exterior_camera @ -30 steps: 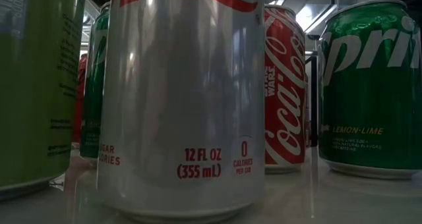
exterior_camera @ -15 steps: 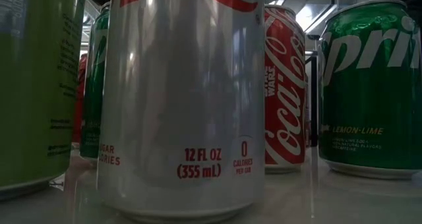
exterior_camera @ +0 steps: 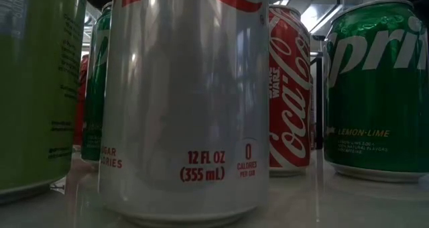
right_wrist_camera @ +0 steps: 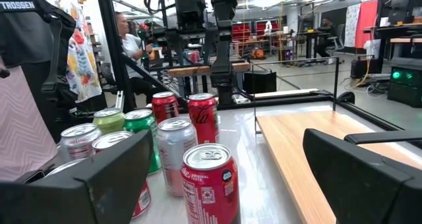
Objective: Place canned beverage on shelf
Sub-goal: Put the top red soda can on the shelf
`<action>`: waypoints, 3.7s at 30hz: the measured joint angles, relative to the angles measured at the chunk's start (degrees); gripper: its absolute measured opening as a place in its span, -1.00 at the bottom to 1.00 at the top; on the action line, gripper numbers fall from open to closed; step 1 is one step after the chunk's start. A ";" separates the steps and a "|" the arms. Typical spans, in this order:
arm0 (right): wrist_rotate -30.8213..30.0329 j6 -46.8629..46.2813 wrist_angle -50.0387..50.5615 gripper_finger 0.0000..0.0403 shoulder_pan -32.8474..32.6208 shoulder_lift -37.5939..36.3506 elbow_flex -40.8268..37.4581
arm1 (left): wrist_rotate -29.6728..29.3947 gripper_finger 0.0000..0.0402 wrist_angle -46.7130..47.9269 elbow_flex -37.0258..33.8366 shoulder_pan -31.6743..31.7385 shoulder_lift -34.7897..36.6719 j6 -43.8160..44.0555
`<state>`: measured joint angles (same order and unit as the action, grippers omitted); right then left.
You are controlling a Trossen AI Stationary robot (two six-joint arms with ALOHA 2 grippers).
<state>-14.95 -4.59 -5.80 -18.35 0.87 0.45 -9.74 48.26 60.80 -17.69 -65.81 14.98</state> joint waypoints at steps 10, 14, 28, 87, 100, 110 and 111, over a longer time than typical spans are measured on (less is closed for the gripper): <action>0.17 -0.05 2.09 0.93 0.02 0.01 0.02 | 0.29 0.20 0.77 0.00 0.02 -6.03 -0.45; 0.20 -0.05 2.34 0.93 0.00 0.01 0.04 | 0.27 0.20 0.79 0.00 0.02 -7.04 -0.43; 0.25 -0.05 2.51 0.93 0.01 0.01 0.04 | -0.22 0.20 -0.50 0.00 0.04 -6.87 2.49; 0.20 -0.05 2.56 0.93 0.02 0.01 0.02 | -3.17 0.94 -11.94 -13.84 0.04 -7.07 10.39; 0.20 -0.05 2.56 0.93 0.01 0.01 0.02 | -4.26 0.75 -11.95 -13.84 0.02 -7.07 10.39; -0.66 -0.05 2.47 0.93 0.02 0.01 0.00 | -4.00 0.37 -14.72 -13.86 0.04 -7.09 10.39; -0.81 -0.05 2.45 0.93 0.02 0.01 0.00 | -4.00 0.37 -15.63 -13.86 0.04 -7.09 10.39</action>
<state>-15.76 -4.64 -3.36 -18.33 0.89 0.45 -13.74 32.64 46.94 -17.65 -72.90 25.36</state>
